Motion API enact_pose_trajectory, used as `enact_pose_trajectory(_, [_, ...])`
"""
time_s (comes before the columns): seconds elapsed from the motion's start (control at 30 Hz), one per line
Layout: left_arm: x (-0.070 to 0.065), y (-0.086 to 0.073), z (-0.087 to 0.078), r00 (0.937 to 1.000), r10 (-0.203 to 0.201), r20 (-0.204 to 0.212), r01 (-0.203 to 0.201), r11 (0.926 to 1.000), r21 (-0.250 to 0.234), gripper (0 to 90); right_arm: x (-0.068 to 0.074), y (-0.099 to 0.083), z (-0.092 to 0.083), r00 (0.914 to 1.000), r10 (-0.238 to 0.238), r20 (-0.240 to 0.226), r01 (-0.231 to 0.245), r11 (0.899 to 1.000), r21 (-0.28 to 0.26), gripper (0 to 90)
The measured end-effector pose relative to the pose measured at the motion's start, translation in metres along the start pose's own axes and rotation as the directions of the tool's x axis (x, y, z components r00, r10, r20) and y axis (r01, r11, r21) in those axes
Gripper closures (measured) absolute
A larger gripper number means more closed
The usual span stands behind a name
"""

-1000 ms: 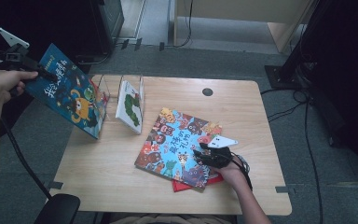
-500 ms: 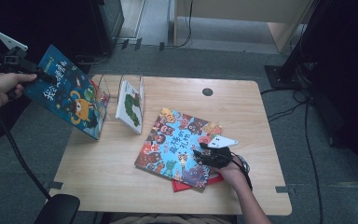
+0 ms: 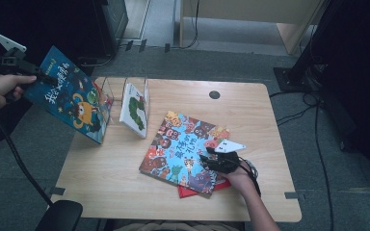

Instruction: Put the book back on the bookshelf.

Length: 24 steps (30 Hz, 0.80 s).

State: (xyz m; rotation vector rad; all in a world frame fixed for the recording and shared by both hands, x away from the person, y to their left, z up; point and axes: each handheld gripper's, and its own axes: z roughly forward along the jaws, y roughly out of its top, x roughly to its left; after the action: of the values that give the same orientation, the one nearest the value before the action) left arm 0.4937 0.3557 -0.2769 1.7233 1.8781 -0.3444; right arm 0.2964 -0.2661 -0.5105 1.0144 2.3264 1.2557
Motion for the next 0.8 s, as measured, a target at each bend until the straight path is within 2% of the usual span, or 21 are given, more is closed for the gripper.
enact_pose_trajectory(0.43, [-0.003,-0.001,-0.01,0.9999,0.013,0.004,-0.013,0.9998,-0.011,67.8,0.0,0.0,0.0,1.0,-0.002,-0.001,0.002,1.0,0.001,54.7])
enact_pose_trajectory(0.8, [-0.01,-0.004,-0.031,0.9989,0.044,-0.014,-0.045,0.9984,-0.035,63.3,0.0,0.0,0.0,1.0,-0.001,-0.007,0.001,1.0,-0.001,53.2])
